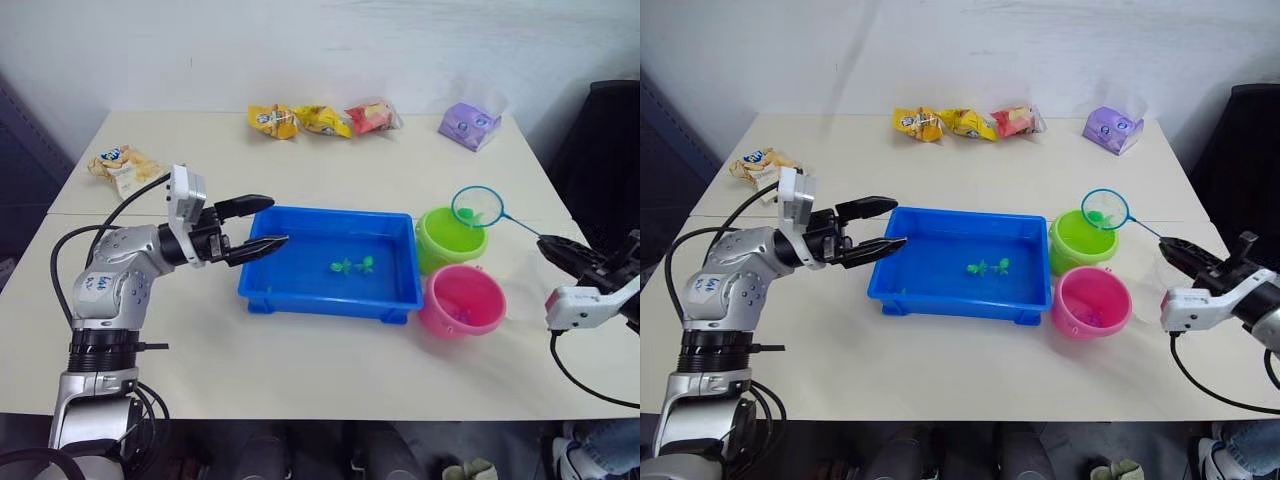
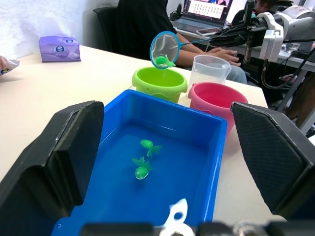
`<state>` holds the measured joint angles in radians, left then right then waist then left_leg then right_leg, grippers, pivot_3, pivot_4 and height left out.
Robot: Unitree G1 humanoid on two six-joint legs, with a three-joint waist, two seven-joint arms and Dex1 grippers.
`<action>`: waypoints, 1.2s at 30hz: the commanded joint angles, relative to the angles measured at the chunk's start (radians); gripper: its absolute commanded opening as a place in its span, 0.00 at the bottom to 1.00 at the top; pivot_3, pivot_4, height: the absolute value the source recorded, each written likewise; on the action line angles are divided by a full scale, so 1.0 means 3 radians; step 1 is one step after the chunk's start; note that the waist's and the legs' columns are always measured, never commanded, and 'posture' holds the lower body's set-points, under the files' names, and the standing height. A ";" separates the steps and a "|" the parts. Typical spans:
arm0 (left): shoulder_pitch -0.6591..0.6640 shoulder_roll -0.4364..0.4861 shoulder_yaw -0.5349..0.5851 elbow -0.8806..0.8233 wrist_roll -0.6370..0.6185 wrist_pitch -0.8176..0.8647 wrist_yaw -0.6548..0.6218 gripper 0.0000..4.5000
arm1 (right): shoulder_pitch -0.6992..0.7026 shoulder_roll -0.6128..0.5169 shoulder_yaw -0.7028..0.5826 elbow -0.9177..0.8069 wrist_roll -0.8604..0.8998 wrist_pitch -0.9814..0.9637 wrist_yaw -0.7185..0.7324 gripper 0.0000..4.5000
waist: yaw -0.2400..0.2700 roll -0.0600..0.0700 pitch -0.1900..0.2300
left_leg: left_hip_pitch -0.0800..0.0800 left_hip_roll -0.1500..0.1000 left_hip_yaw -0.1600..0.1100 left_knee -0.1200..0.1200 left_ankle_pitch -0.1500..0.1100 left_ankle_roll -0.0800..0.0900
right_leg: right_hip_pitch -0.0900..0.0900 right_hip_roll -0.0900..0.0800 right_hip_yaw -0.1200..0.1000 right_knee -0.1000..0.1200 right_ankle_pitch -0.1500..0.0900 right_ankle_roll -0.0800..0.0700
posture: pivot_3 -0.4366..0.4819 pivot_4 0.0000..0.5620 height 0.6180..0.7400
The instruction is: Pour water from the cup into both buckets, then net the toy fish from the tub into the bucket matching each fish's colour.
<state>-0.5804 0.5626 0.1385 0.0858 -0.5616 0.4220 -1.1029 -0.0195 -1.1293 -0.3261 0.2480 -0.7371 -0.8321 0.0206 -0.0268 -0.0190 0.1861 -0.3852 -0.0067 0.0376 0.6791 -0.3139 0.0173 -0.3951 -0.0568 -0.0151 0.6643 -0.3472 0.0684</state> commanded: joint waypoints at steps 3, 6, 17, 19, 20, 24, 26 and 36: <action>-0.0041 -0.0002 -0.0006 -0.0096 0.0021 -0.0151 0.0008 0.99 | -0.0058 -0.0183 0.0082 0.0050 -0.0337 0.0077 -0.0451 0.00 | 0.0001 0.0000 0.0000 | 0.0000 0.0000 0.0000 0.0000 0.0000 0.0000 | 0.0000 0.0001 0.0000 0.0000 0.0000 0.0000 | 0.48 0.27 1.00; -0.0041 -0.0010 -0.0060 -0.0057 0.0081 -0.0244 -0.0026 0.99 | -0.0119 -0.0160 0.0225 0.0119 -0.0503 0.0205 -0.0700 0.00 | 0.0001 0.0000 0.0000 | 0.0000 0.0001 0.0000 0.0000 0.0000 0.0000 | 0.0001 0.0001 0.0000 -0.0002 0.0000 0.0000 | 0.48 0.27 1.00; -0.0018 -0.0087 -0.0070 0.0005 0.0108 -0.0414 0.0051 0.99 | -0.0191 -0.0221 0.0331 -0.0030 -0.0560 0.0407 -0.1213 0.00 | -0.0003 0.0002 0.0000 | 0.0001 0.0001 0.0003 0.0001 0.0001 -0.0001 | 0.0000 0.0003 0.0003 0.0001 0.0000 0.0000 | 0.48 0.27 1.00; 0.0024 -0.0091 -0.0086 -0.0007 0.0114 -0.0435 0.0039 0.99 | -0.0060 -0.0176 0.0446 0.0030 -0.0464 0.0331 -0.1138 0.00 | 0.0001 0.0002 0.0000 | 0.0002 0.0002 0.0002 0.0001 0.0001 -0.0002 | 0.0001 0.0004 0.0003 0.0001 0.0000 0.0000 | 0.48 0.27 1.00; 0.0033 -0.0088 -0.0093 -0.0006 0.0122 -0.0448 0.0026 0.99 | -0.0040 -0.0137 0.0435 0.0008 -0.0342 0.0338 -0.1068 0.00 | 0.0001 0.0002 0.0000 | 0.0002 0.0002 0.0002 0.0001 0.0001 -0.0002 | 0.0002 0.0004 0.0003 0.0000 0.0000 0.0000 | 0.48 0.27 1.00; 0.0031 -0.0085 -0.0060 0.0036 0.0129 -0.0496 0.0033 0.99 | -0.0160 -0.0080 0.0380 -0.0232 0.0463 0.0356 -0.0586 0.00 | 0.0003 0.0002 0.0000 | 0.0001 0.0002 0.0003 0.0001 0.0001 -0.0001 | 0.0002 0.0004 0.0004 -0.0002 0.0001 0.0001 | 0.48 0.27 1.00; 0.0037 -0.0056 -0.0050 0.0063 0.0143 -0.0520 0.0019 0.99 | -0.0196 -0.0080 0.0517 -0.0456 0.1271 0.0434 0.0012 0.00 | -0.0015 0.0002 0.0000 | 0.0002 0.0002 0.0003 0.0003 0.0001 -0.0001 | 0.0003 0.0005 0.0004 0.0000 0.0001 0.0002 | 0.48 0.27 1.00; 0.0082 0.0055 0.0015 0.0139 0.0121 -0.0586 -0.0064 0.99 | -0.0641 -0.0017 0.1241 -0.1720 0.2702 0.2150 0.2018 0.00 | 0.0027 0.0002 0.0000 | 0.0010 0.0006 -0.0002 0.0004 -0.0004 0.0005 | 0.0012 0.0003 0.0001 -0.0003 0.0001 0.0002 | 0.48 0.27 1.00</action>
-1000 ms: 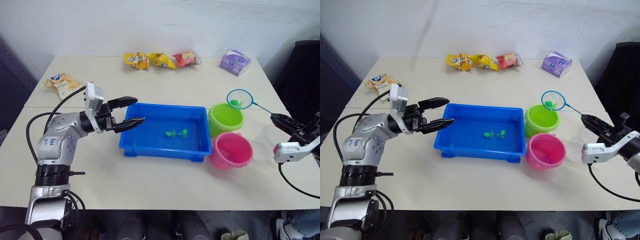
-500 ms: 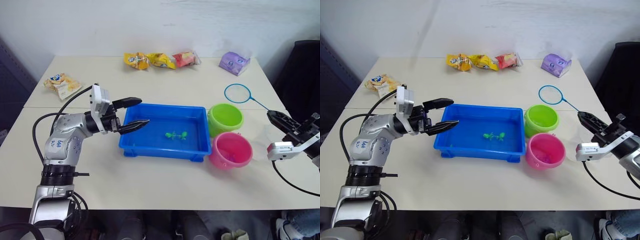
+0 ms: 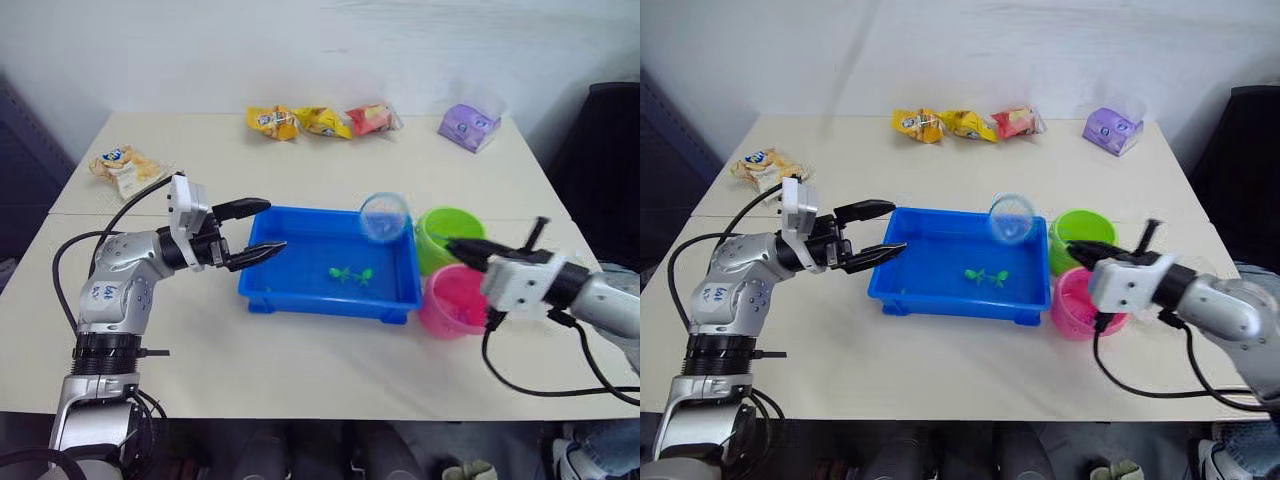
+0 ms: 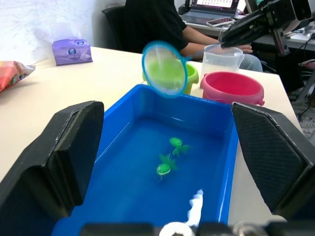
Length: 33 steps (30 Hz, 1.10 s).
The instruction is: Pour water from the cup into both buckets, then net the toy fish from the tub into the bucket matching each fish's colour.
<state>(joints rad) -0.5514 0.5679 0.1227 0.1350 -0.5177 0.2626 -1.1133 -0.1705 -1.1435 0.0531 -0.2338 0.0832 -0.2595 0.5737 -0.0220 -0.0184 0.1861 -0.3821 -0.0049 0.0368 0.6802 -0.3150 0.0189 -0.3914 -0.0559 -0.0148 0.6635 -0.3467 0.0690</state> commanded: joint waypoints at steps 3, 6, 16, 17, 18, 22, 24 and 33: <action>-0.0026 0.0055 0.0059 -0.0023 -0.0048 -0.0036 -0.0087 0.99 | -0.0371 0.0023 0.0240 -0.0021 -0.0417 0.0265 0.0479 0.00 | 0.0029 0.0000 0.0000 | -0.0004 -0.0002 0.0000 0.0000 -0.0003 0.0004 | -0.0001 -0.0004 -0.0002 -0.0006 0.0000 0.0000 | 0.48 0.27 1.00; -0.0013 0.0088 0.0035 -0.0025 -0.0026 -0.0018 -0.0148 0.99 | -0.0528 0.0081 0.0302 0.0128 -0.0687 0.0273 0.0539 0.00 | 0.0040 0.0000 0.0000 | -0.0010 -0.0003 0.0000 0.0001 -0.0003 0.0005 | -0.0007 -0.0004 -0.0003 -0.0007 0.0000 0.0000 | 0.48 0.27 1.00; 0.0096 0.0210 -0.0066 -0.0158 0.0019 0.0025 -0.0291 0.99 | -0.0962 0.0229 0.0571 0.0453 -0.1052 0.0352 0.1104 0.00 | 0.0042 0.0000 0.0000 | -0.0012 -0.0003 0.0000 0.0002 -0.0002 0.0004 | -0.0010 -0.0003 -0.0004 -0.0004 0.0000 0.0000 | 0.48 0.27 1.00; 0.0101 0.0210 -0.0074 -0.0175 0.0017 0.0033 -0.0290 0.99 | -0.0993 0.0245 0.0595 0.0450 -0.1082 0.0377 0.1148 0.00 | 0.0041 0.0000 0.0000 | -0.0011 -0.0003 -0.0001 0.0002 -0.0002 0.0004 | -0.0010 -0.0003 -0.0004 -0.0004 0.0000 0.0000 | 0.48 0.27 1.00; 0.0108 0.0211 -0.0083 -0.0192 0.0018 0.0041 -0.0291 0.99 | -0.1014 0.0273 0.0618 0.0426 -0.1064 0.0458 0.1227 0.00 | 0.0043 0.0000 0.0000 | -0.0011 -0.0003 -0.0001 0.0002 -0.0002 0.0004 | -0.0010 -0.0003 -0.0004 -0.0004 0.0000 0.0000 | 0.48 0.27 1.00; 0.0130 0.0207 -0.0088 -0.0255 0.0017 0.0072 -0.0264 0.99 | -0.0981 0.0366 0.0625 0.0172 -0.0884 0.0858 0.1552 0.00 | 0.0055 0.0000 0.0000 | -0.0012 -0.0003 -0.0001 0.0002 -0.0002 0.0004 | -0.0009 -0.0004 -0.0004 -0.0005 0.0000 0.0000 | 0.48 0.27 1.00; 0.0150 0.0207 -0.0083 -0.0295 0.0015 0.0092 -0.0243 0.99 | -0.0941 0.0401 0.0581 0.0029 -0.0734 0.1092 0.1685 0.00 | 0.0064 0.0000 0.0000 | -0.0013 -0.0003 -0.0002 0.0002 -0.0002 0.0004 | -0.0009 -0.0005 -0.0005 -0.0005 0.0000 0.0000 | 0.48 0.27 1.00; 0.0216 0.0193 -0.0061 -0.0413 -0.0006 0.0158 -0.0167 0.99 | -0.0830 0.0571 0.0223 -0.0256 -0.0168 0.1995 0.1776 0.00 | 0.0061 0.0000 0.0000 | -0.0013 -0.0003 -0.0003 0.0002 -0.0003 0.0004 | -0.0009 -0.0005 -0.0006 -0.0006 0.0000 0.0000 | 0.48 0.27 1.00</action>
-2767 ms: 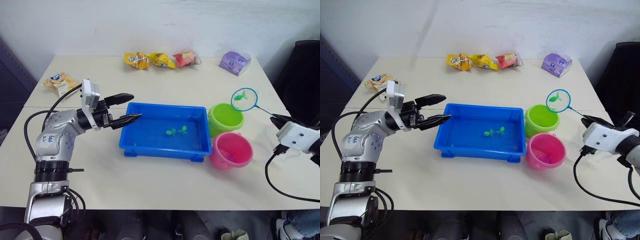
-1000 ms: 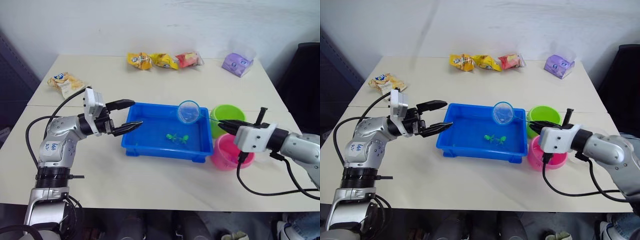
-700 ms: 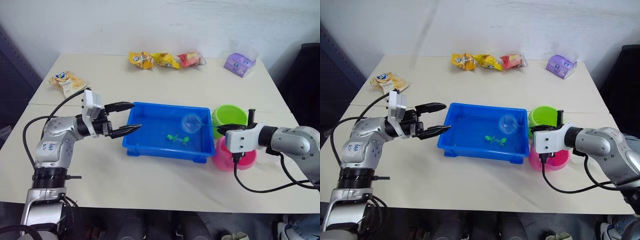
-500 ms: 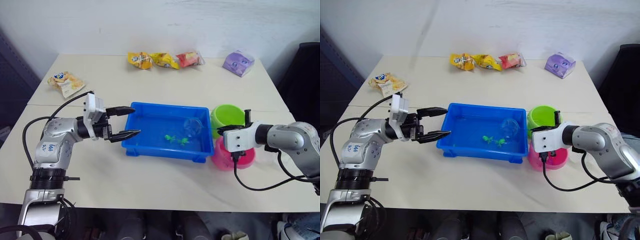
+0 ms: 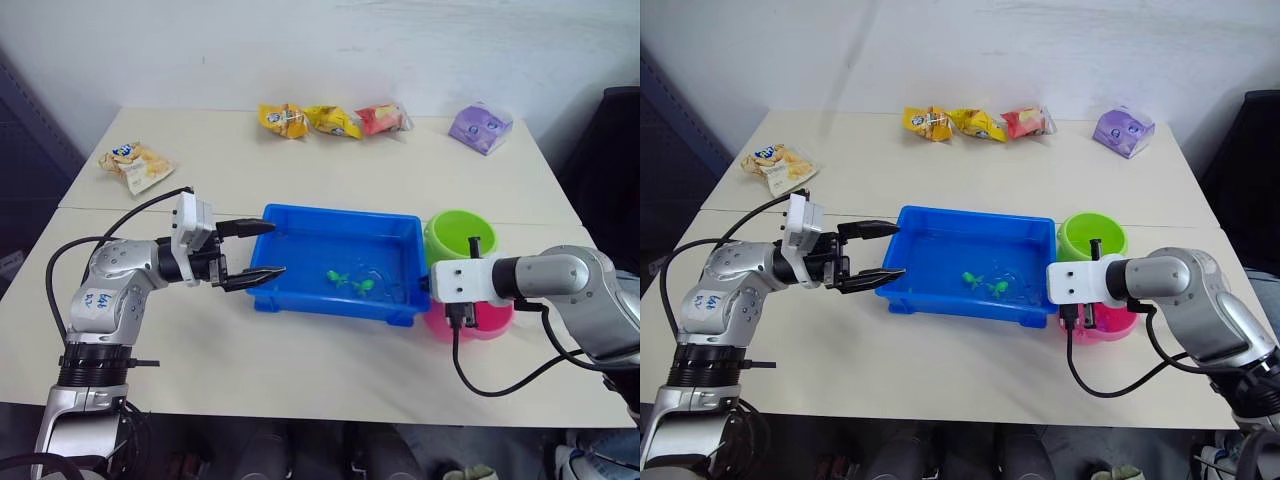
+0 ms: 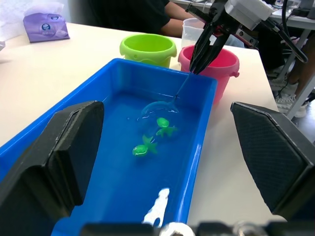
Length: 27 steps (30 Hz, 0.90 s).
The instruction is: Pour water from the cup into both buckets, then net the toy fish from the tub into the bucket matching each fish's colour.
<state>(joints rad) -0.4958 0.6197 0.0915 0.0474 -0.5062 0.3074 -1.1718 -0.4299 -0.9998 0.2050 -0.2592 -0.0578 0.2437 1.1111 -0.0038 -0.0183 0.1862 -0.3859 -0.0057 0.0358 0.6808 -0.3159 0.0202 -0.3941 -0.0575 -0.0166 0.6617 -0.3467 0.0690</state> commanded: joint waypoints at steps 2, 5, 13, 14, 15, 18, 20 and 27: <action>0.0042 0.0017 0.0045 -0.0134 -0.0048 0.0013 0.0040 0.99 | 0.0084 0.0183 -0.0396 -0.0253 0.0504 0.0548 -0.0039 0.00 | -0.0007 0.0000 0.0000 | 0.0000 0.0000 -0.0001 0.0000 0.0000 0.0000 | 0.0000 0.0000 0.0000 0.0000 0.0000 0.0000 | 0.48 0.27 1.00; 0.0062 0.0018 0.0052 -0.0151 -0.0057 0.0019 0.0054 0.99 | 0.0161 0.0278 -0.0561 -0.0367 0.0779 0.0855 -0.0055 0.00 | -0.0004 0.0000 0.0000 | 0.0000 0.0000 -0.0001 0.0000 0.0000 0.0000 | 0.0000 0.0000 -0.0001 0.0001 0.0000 0.0000 | 0.48 0.27 1.00; 0.0079 0.0009 0.0053 -0.0122 -0.0049 -0.0007 0.0056 0.99 | 0.0433 0.0398 -0.1112 -0.0490 0.1393 0.1221 -0.0168 0.00 | 0.0002 0.0000 0.0000 | -0.0001 0.0000 -0.0001 -0.0001 -0.0001 0.0002 | 0.0001 -0.0001 -0.0001 -0.0003 0.0000 0.0000 | 0.48 0.27 1.00; 0.0085 0.0008 0.0057 -0.0129 -0.0053 -0.0007 0.0058 0.99 | 0.0453 0.0420 -0.1209 -0.0491 0.1450 0.1213 -0.0204 0.00 | 0.0002 0.0000 0.0000 | -0.0001 0.0000 -0.0001 -0.0002 -0.0001 0.0002 | 0.0001 -0.0001 -0.0001 -0.0003 0.0000 0.0000 | 0.48 0.27 1.00; 0.0094 0.0002 0.0067 -0.0138 -0.0065 -0.0005 0.0064 0.99 | 0.0468 0.0439 -0.1300 -0.0499 0.1502 0.1209 -0.0248 0.00 | 0.0002 0.0000 0.0000 | -0.0001 0.0000 -0.0001 -0.0002 -0.0002 0.0002 | 0.0001 -0.0001 -0.0001 -0.0003 0.0000 0.0000 | 0.48 0.27 1.00; 0.0101 -0.0022 0.0099 -0.0137 -0.0098 -0.0003 0.0081 0.99 | 0.0504 0.0443 -0.1541 -0.0474 0.1529 0.1091 -0.0370 0.00 | 0.0002 0.0000 0.0000 | -0.0001 0.0000 -0.0001 -0.0002 -0.0002 0.0003 | 0.0001 -0.0001 -0.0001 -0.0003 0.0000 0.0000 | 0.48 0.27 1.00; 0.0091 -0.0042 0.0117 -0.0119 -0.0115 -0.0003 0.0088 0.99 | 0.0528 0.0419 -0.1679 -0.0415 0.1480 0.0954 -0.0441 0.00 | 0.0000 0.0000 0.0000 | 0.0000 0.0000 -0.0001 -0.0002 -0.0002 0.0002 | 0.0001 -0.0001 -0.0001 -0.0003 0.0000 0.0000 | 0.48 0.27 1.00; 0.0036 -0.0095 0.0133 -0.0014 -0.0099 -0.0093 0.0080 0.99 | 0.0605 0.0247 -0.1983 -0.0075 0.1083 0.0384 -0.0756 0.00 | 0.0002 0.0000 0.0000 | 0.0000 0.0000 0.0000 -0.0003 -0.0001 0.0002 | 0.0001 -0.0001 -0.0001 -0.0003 0.0000 0.0000 | 0.48 0.27 1.00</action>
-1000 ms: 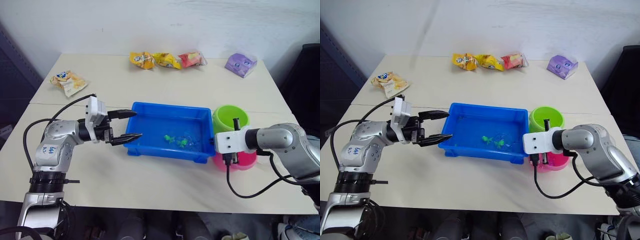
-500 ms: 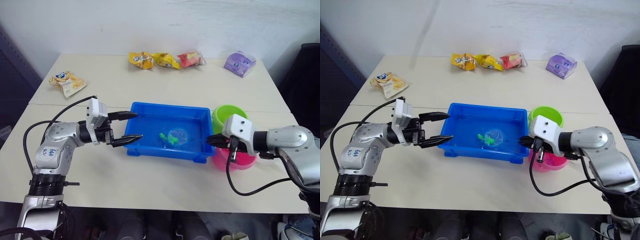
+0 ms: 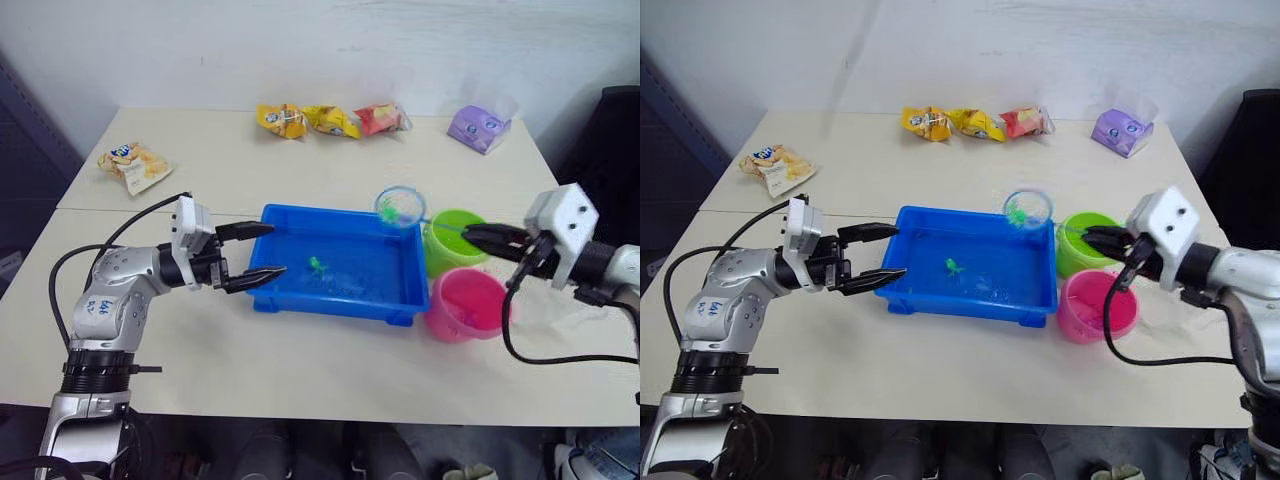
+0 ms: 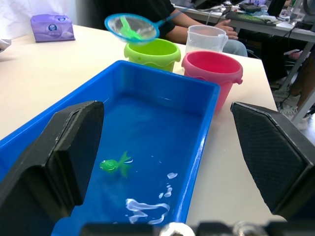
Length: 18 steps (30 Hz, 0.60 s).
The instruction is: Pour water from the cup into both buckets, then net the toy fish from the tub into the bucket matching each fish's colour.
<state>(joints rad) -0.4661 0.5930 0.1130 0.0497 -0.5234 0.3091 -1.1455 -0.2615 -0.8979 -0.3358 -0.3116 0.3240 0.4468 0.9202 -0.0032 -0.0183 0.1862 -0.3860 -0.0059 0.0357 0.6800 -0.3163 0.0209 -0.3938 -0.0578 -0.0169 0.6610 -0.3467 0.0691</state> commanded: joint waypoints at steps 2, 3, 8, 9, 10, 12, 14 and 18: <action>-0.0066 -0.0013 0.0048 -0.0010 -0.0027 -0.0113 -0.0002 0.99 | 0.0118 -0.0150 -0.0206 0.0220 -0.0302 -0.0490 -0.0143 0.00 | 0.0000 0.0000 0.0000 | 0.0000 0.0000 0.0000 0.0000 0.0000 0.0000 | 0.0000 0.0000 0.0000 -0.0001 0.0000 0.0000 | 0.48 0.27 1.00; -0.0067 -0.0023 0.0045 -0.0005 -0.0027 -0.0119 0.0008 0.99 | 0.0178 -0.0189 -0.0215 0.0303 -0.0392 -0.0623 -0.0151 0.00 | 0.0000 0.0000 0.0000 | 0.0000 0.0000 0.0000 0.0000 0.0000 0.0000 | 0.0000 0.0000 0.0000 0.0000 0.0000 0.0000 | 0.48 0.27 1.00; -0.0055 -0.0072 0.0043 0.0009 -0.0034 -0.0148 0.0047 0.99 | 0.0404 -0.0285 -0.0246 0.0601 -0.0746 -0.1307 -0.0291 0.00 | 0.0000 0.0000 0.0000 | 0.0000 0.0000 0.0001 0.0000 0.0000 0.0000 | 0.0001 0.0000 0.0000 0.0000 0.0000 0.0000 | 0.48 0.27 1.00; -0.0058 -0.0086 0.0047 0.0023 -0.0034 -0.0158 0.0055 0.99 | 0.0455 -0.0319 -0.0228 0.0692 -0.0885 -0.1548 -0.0349 0.00 | -0.0002 0.0000 0.0000 | 0.0000 0.0000 0.0001 0.0000 0.0000 0.0000 | 0.0001 0.0000 0.0000 0.0001 0.0000 0.0000 | 0.48 0.27 1.00; -0.0058 -0.0097 0.0049 0.0029 -0.0032 -0.0165 0.0061 0.99 | 0.0490 -0.0340 -0.0216 0.0762 -0.0976 -0.1722 -0.0389 0.00 | -0.0003 0.0000 0.0000 | 0.0000 0.0000 0.0002 0.0000 0.0000 0.0000 | 0.0001 0.0001 0.0001 0.0001 0.0000 0.0000 | 0.48 0.27 1.00; -0.0059 -0.0120 0.0054 0.0039 -0.0032 -0.0176 0.0070 0.99 | 0.0523 -0.0361 -0.0213 0.0940 -0.1169 -0.2038 -0.0575 0.00 | -0.0008 0.0000 0.0000 | 0.0001 0.0000 0.0002 0.0000 0.0001 -0.0001 | 0.0001 0.0002 0.0001 0.0001 0.0000 0.0000 | 0.48 0.27 1.00; -0.0075 -0.0150 0.0057 0.0067 -0.0042 -0.0196 0.0080 0.99 | 0.0557 -0.0373 -0.0214 0.1204 -0.1481 -0.2519 -0.0929 0.00 | -0.0006 0.0000 0.0000 | 0.0002 0.0000 0.0004 0.0000 0.0001 -0.0001 | 0.0001 0.0002 0.0002 0.0003 0.0000 0.0000 | 0.48 0.27 1.00; -0.0155 -0.0246 0.0046 0.0136 -0.0059 -0.0215 0.0123 0.99 | 0.0741 -0.0603 -0.0114 0.1600 -0.2553 -0.3761 -0.1927 0.00 | -0.0002 0.0002 -0.0001 | 0.0002 -0.0001 0.0004 0.0000 0.0001 -0.0002 | 0.0001 0.0002 0.0002 0.0002 0.0000 0.0000 | 0.48 0.27 1.00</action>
<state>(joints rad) -0.4797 0.5303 0.1132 0.0977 -0.5232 0.2619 -1.1171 -0.0539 -1.0289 -0.3576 0.1265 -0.2571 -0.4622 0.5354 -0.0038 -0.0177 0.1860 -0.3857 -0.0062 0.0372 0.6803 -0.3158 0.0203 -0.3939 -0.0574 -0.0159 0.6619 -0.3467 0.0692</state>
